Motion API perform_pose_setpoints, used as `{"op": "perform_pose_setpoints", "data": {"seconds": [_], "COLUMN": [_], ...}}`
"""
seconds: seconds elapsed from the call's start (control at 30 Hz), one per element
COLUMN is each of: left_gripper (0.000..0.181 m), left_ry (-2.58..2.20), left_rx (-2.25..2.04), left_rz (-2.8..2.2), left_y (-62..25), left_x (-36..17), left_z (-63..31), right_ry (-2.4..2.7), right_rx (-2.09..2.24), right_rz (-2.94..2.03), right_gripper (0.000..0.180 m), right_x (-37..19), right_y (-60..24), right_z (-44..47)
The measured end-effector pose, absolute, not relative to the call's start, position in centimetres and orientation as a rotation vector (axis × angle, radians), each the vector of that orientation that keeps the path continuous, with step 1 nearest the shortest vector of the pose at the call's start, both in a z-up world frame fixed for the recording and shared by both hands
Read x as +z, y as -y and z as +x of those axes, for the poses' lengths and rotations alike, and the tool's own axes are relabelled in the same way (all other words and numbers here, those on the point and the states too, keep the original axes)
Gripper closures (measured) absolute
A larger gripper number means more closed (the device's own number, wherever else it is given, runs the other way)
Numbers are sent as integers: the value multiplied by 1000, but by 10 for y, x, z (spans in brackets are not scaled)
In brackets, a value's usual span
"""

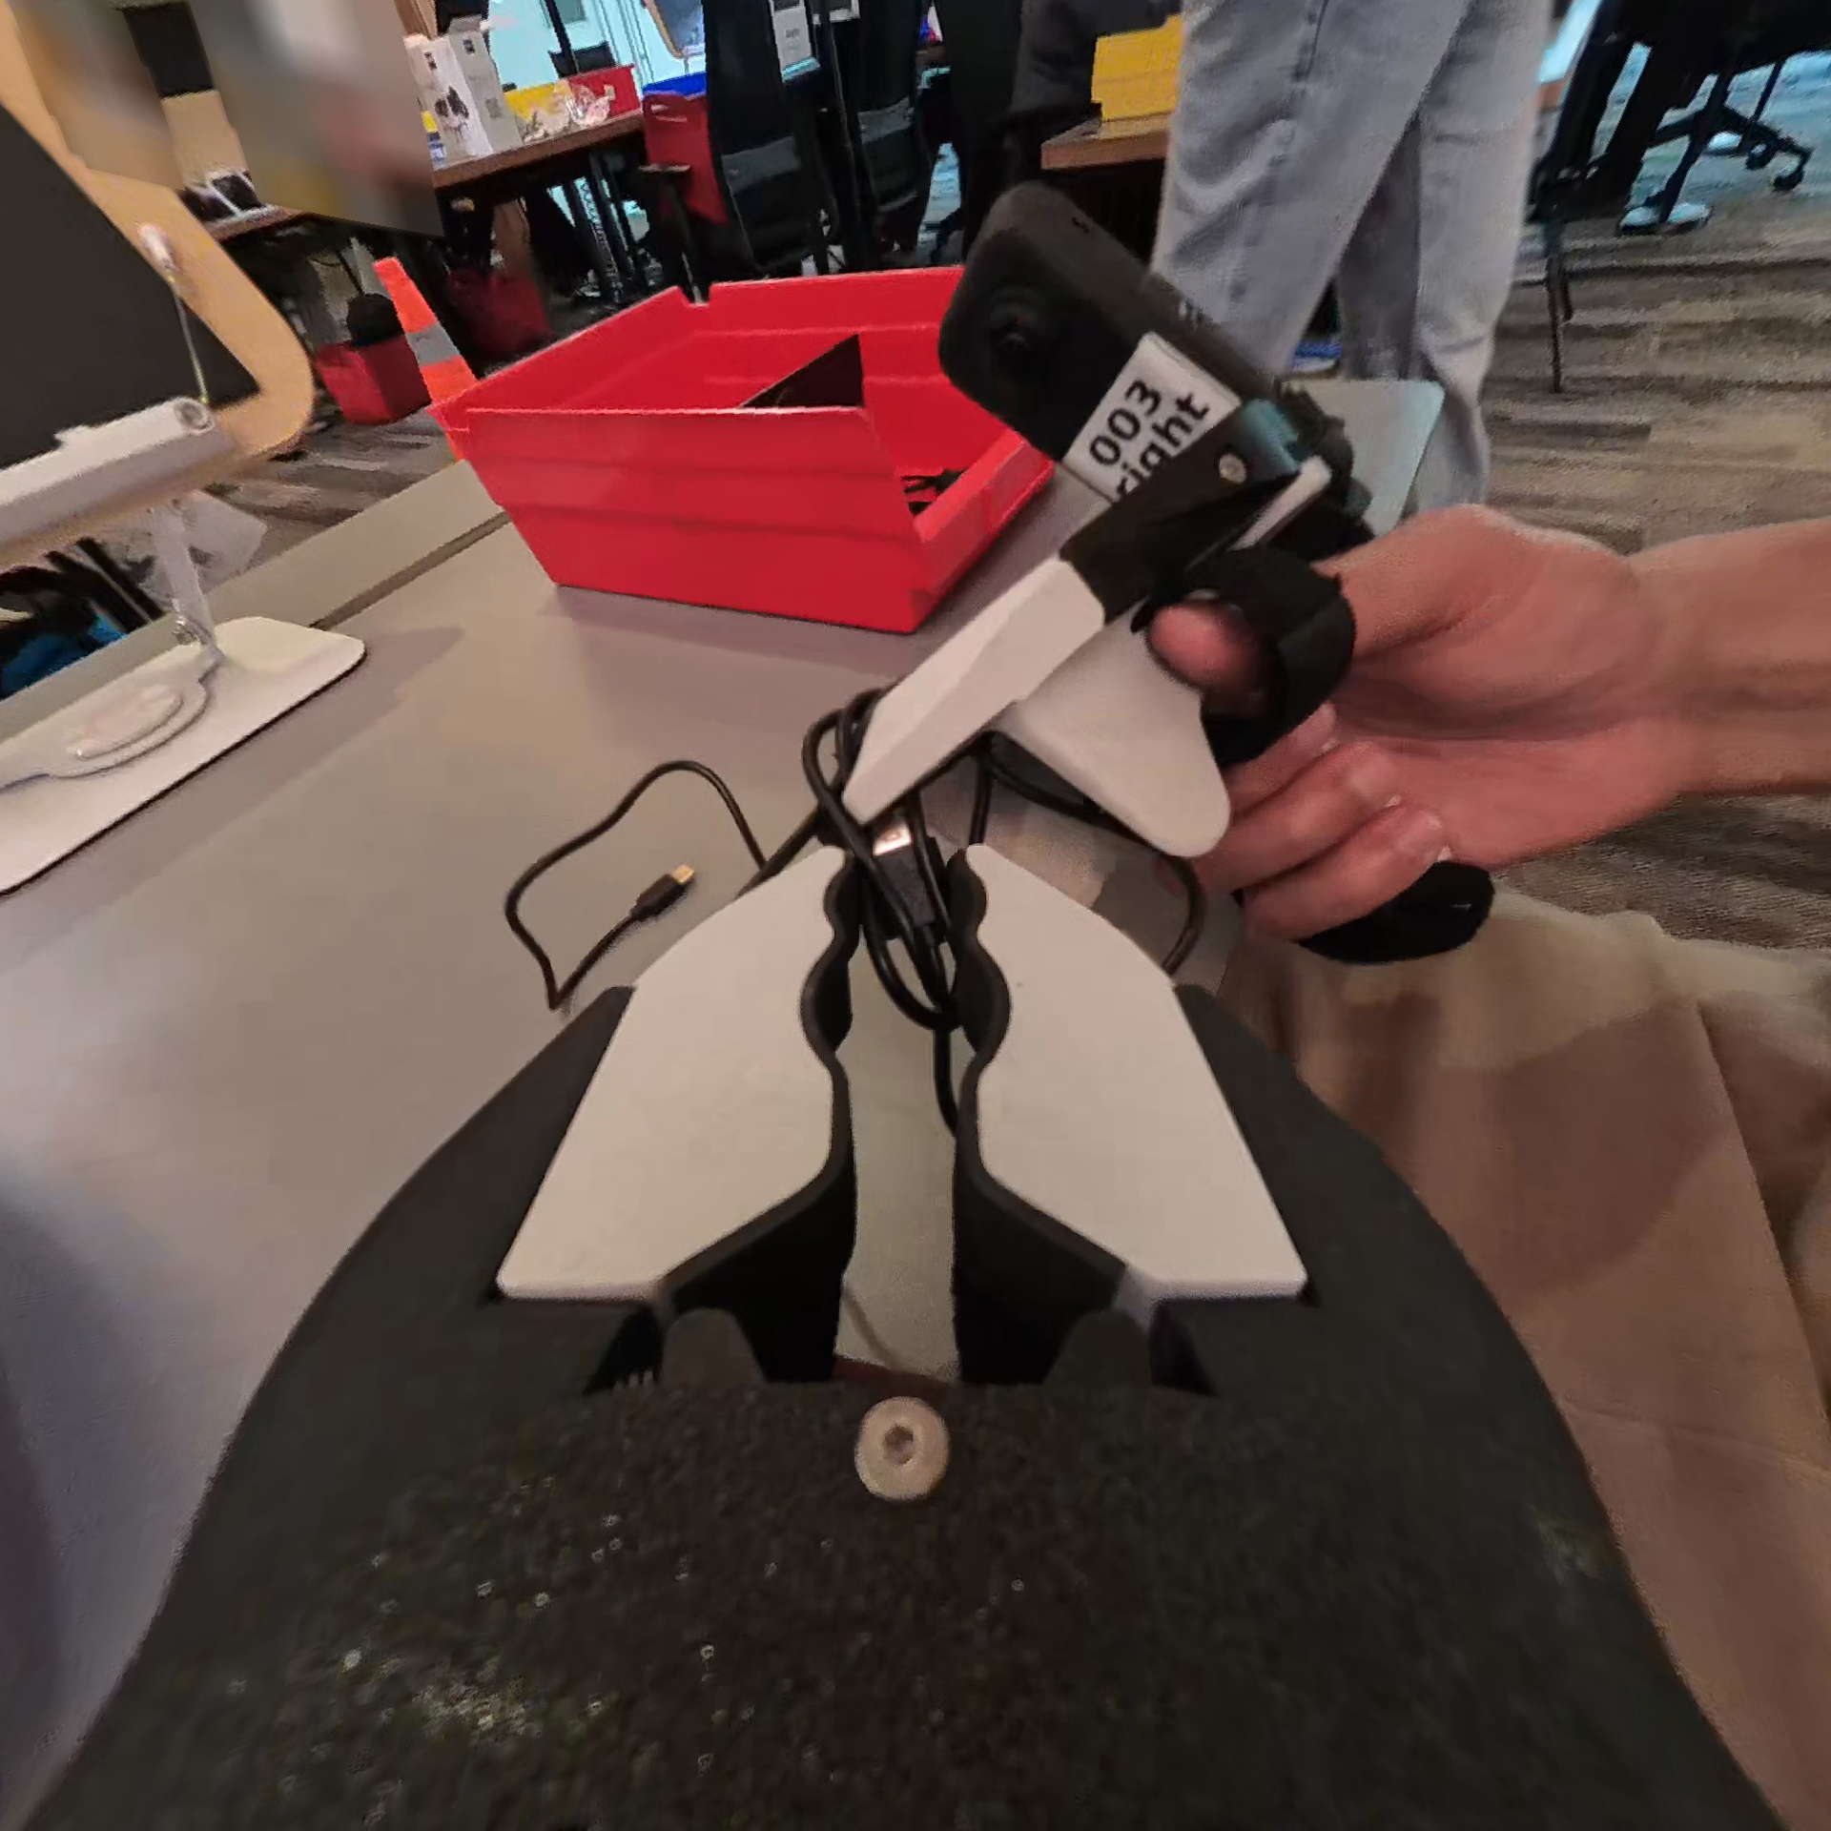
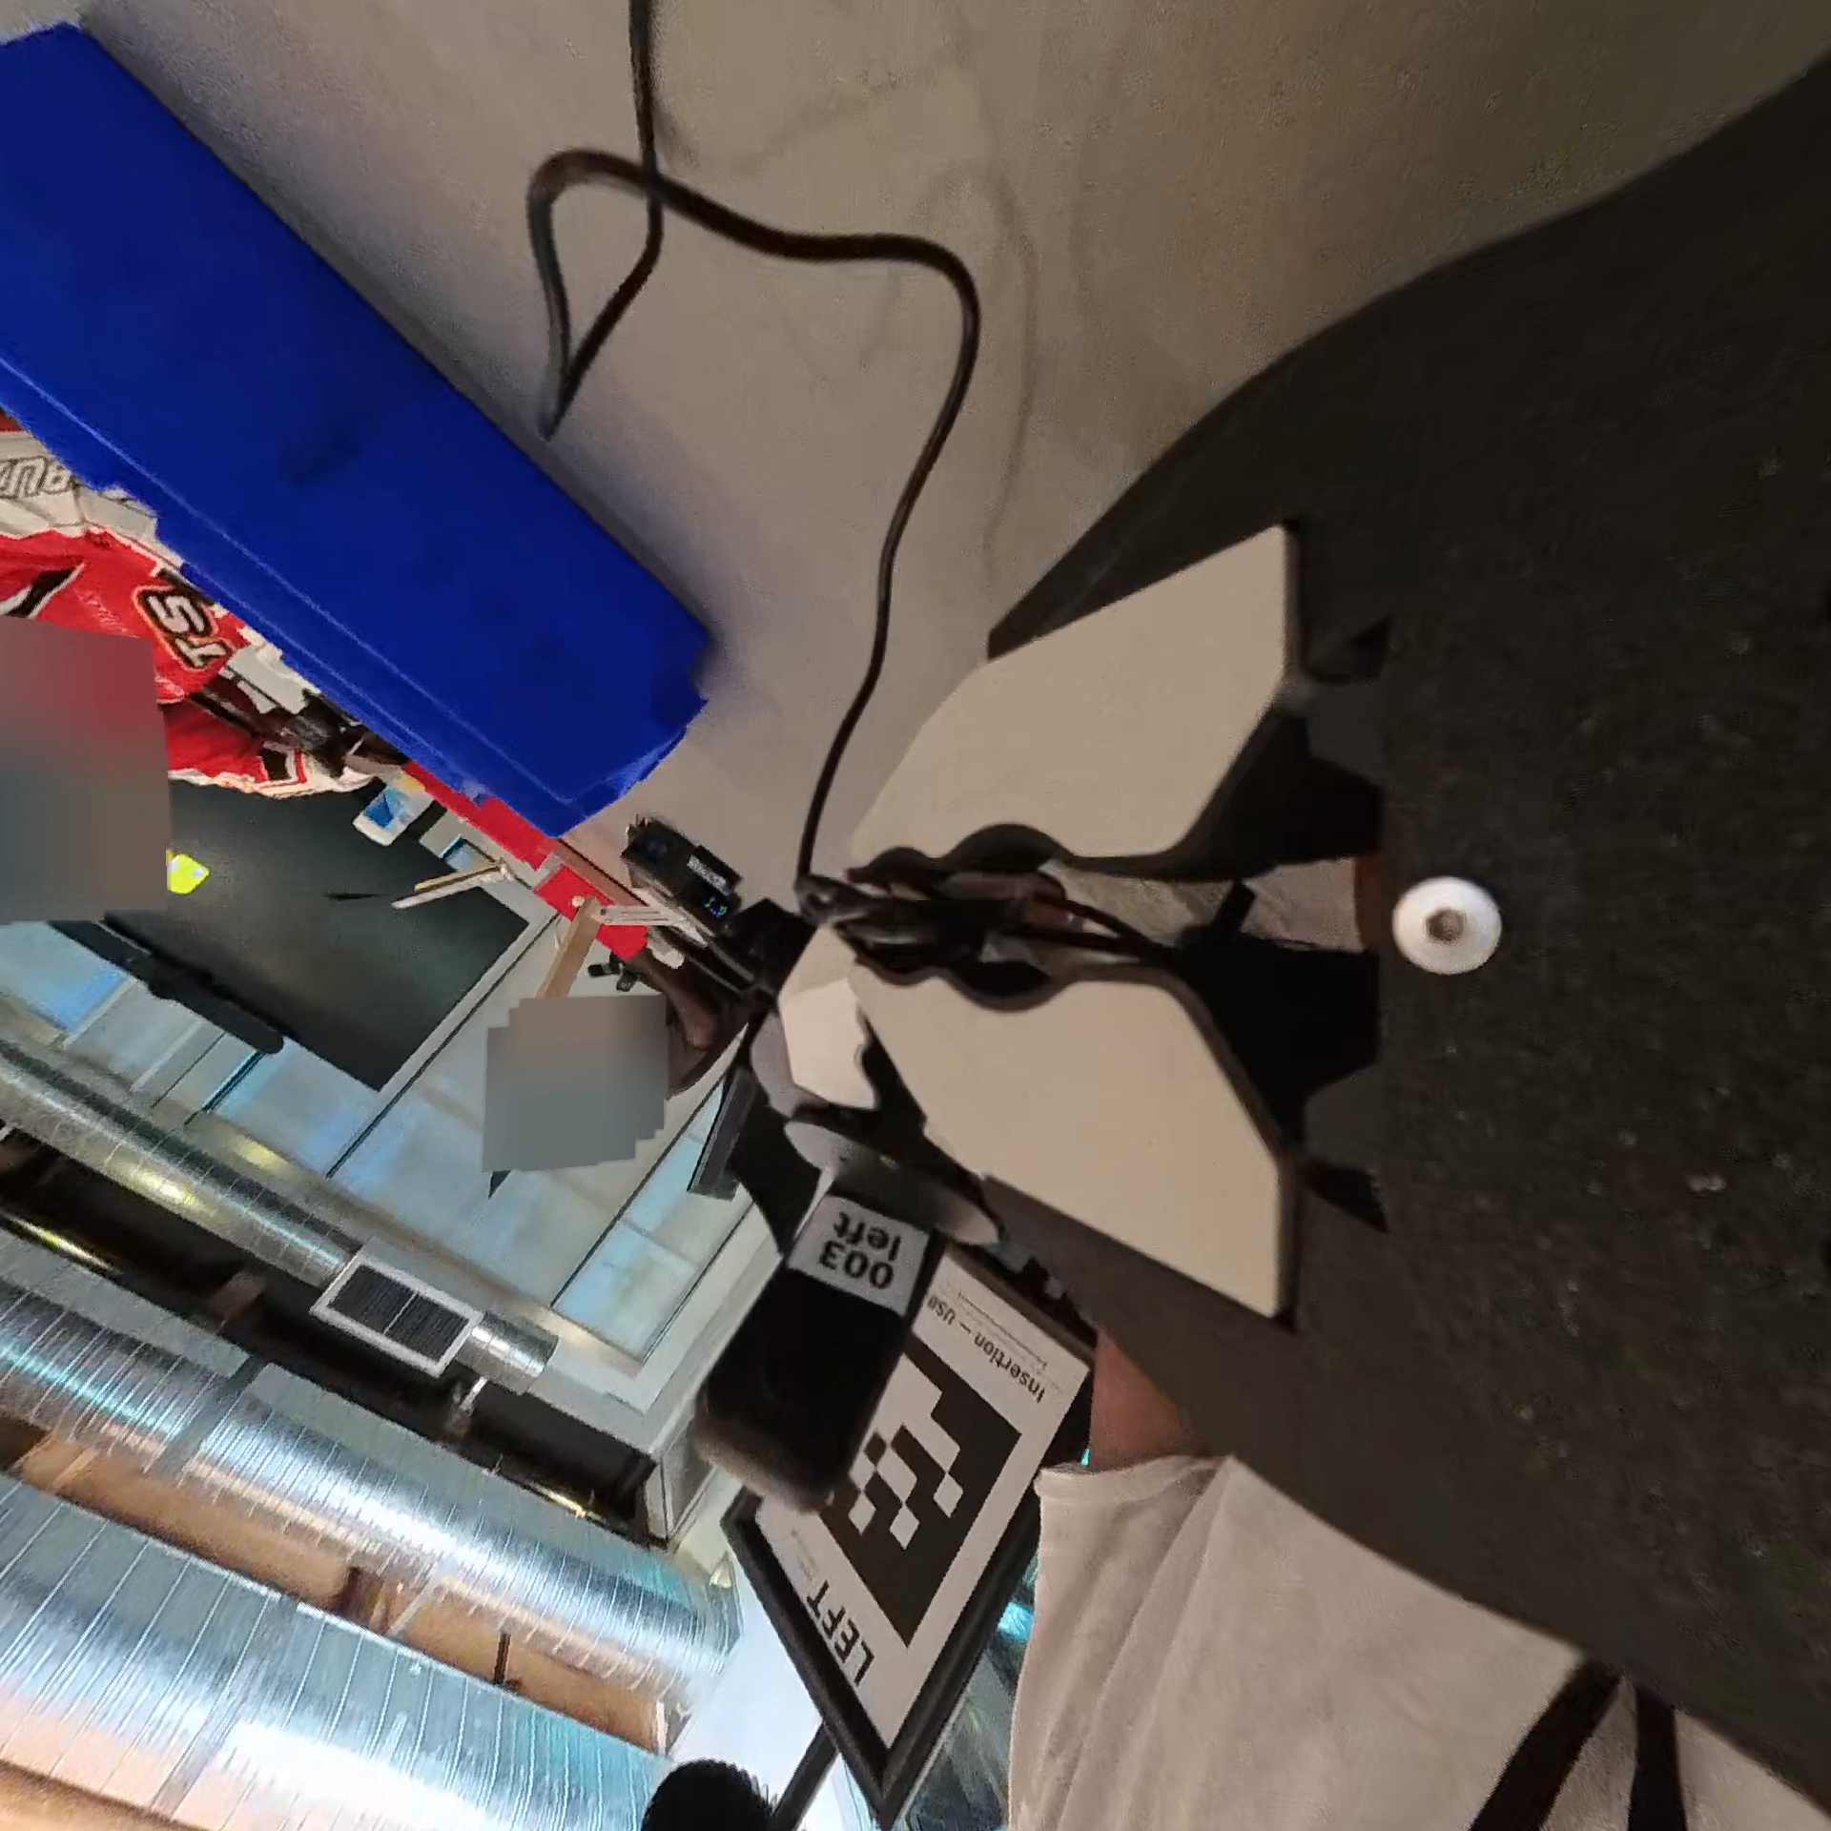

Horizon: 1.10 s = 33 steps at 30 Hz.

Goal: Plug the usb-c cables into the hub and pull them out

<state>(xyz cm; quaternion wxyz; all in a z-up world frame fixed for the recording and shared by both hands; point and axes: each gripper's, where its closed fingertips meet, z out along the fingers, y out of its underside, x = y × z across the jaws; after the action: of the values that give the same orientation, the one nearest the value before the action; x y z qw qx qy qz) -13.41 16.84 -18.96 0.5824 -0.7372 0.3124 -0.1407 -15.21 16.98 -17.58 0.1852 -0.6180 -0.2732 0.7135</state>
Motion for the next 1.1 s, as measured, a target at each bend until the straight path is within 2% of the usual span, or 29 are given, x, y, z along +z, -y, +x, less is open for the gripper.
{"op": "perform_pose_setpoints", "data": {"seconds": [0.1, 0.13, 0.2, 0.47, 0.63, 0.73, 0.87, 1.0, 1.1], "left_gripper": [162, 155, 156, 160, 160, 160, 160, 160, 160], "left_ry": [-702, -675, -626, -547, -598, -620, -635, -636, -635], "left_rx": [-289, -289, -301, -352, -298, -299, -299, -290, -291], "left_rz": [-1707, -1688, -1672, -1769, -1798, -1801, -1800, -1813, -1819], "left_y": [-167, -166, -163, -171, -170, -168, -165, -166, -166], "left_x": [-188, -183, -176, -193, -202, -204, -204, -207, -208], "left_z": [-134, -137, -144, -168, -167, -162, -159, -160, -161], "right_ry": [812, 831, 845, 939, 977, 955, 887, 822, 786], "right_rx": [1849, 1773, 1628, 1078, 853, 788, 810, 838, 834], "right_rz": [-1756, -1742, -1675, -1251, -1205, -1250, -1359, -1525, -1660], "right_gripper": [174, 174, 174, 174, 173, 173, 173, 173, 173], "right_x": [-176, -171, -143, 84, 156, 163, 140, 77, 5], "right_y": [-181, -189, -210, -257, -278, -307, -350, -393, -427], "right_z": [-142, -136, -117, -5, 24, 35, 47, 53, 53]}}
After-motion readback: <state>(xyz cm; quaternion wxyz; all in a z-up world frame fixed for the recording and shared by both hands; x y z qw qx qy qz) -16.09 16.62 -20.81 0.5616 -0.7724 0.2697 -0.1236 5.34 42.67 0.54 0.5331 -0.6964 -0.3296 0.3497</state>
